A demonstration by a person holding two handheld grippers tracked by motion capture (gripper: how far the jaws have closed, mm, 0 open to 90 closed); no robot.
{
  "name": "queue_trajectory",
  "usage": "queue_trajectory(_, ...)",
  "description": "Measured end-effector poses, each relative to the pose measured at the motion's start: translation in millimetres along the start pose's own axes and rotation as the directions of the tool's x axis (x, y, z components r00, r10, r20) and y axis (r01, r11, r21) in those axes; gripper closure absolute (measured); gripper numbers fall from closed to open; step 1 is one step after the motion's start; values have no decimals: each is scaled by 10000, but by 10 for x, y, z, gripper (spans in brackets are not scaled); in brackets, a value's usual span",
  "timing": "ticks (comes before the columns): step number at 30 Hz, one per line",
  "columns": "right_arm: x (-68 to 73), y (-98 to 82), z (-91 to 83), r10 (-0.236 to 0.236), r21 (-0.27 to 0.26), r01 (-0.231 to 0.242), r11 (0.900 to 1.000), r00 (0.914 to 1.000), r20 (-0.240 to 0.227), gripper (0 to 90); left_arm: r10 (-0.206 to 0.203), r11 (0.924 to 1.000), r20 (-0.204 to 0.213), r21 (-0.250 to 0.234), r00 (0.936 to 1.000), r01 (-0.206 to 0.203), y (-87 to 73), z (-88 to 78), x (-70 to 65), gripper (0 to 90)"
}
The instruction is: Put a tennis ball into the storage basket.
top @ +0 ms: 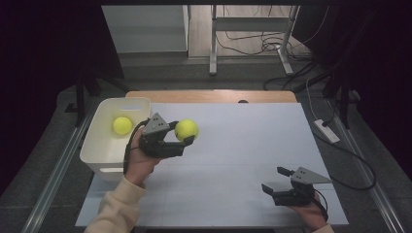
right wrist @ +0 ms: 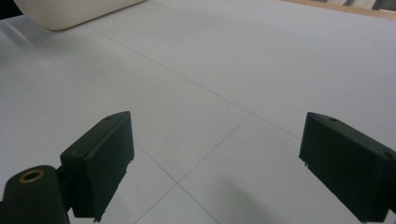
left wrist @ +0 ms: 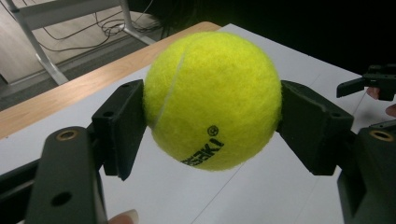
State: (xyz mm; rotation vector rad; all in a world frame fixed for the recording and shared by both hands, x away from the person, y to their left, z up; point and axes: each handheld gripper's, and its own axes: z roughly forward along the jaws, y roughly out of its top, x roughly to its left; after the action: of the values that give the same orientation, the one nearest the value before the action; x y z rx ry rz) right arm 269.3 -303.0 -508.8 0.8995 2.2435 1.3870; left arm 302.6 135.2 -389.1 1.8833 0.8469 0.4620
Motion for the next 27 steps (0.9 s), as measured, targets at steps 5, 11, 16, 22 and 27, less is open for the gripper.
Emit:
queue_trajectory(5, -3, -1, -2, 15, -16, -15, 10000, 10000, 13, 103, -24, 10000, -101, 8, 9999, 24, 4, -18, 28, 276)
queue_trajectory(11, -1, -1, -1, 13, 1, -13, 10000, 10000, -11, 103, -148, 9999, -313, -37, 9994, 147, 7, -61, 87, 276)
queue_trajectory(16, 1, 0, 0, 16, 4, -16, 10000, 10000, -1, 103, -270, 9995, -451, -168, 9986, 262, 9, -97, 143, 276)
queue_trajectory(22, 1, 0, -1, 16, -4, -16, 10000, 10000, 4, 103, -377, 9991, -644, -217, 9972, 364, 4, -129, 201, 276)
queue_trajectory(27, 1, 0, -1, 16, -6, -16, 10000, 10000, 3, 103, -453, 9987, -772, -264, 9960, 434, 2, -150, 237, 276)
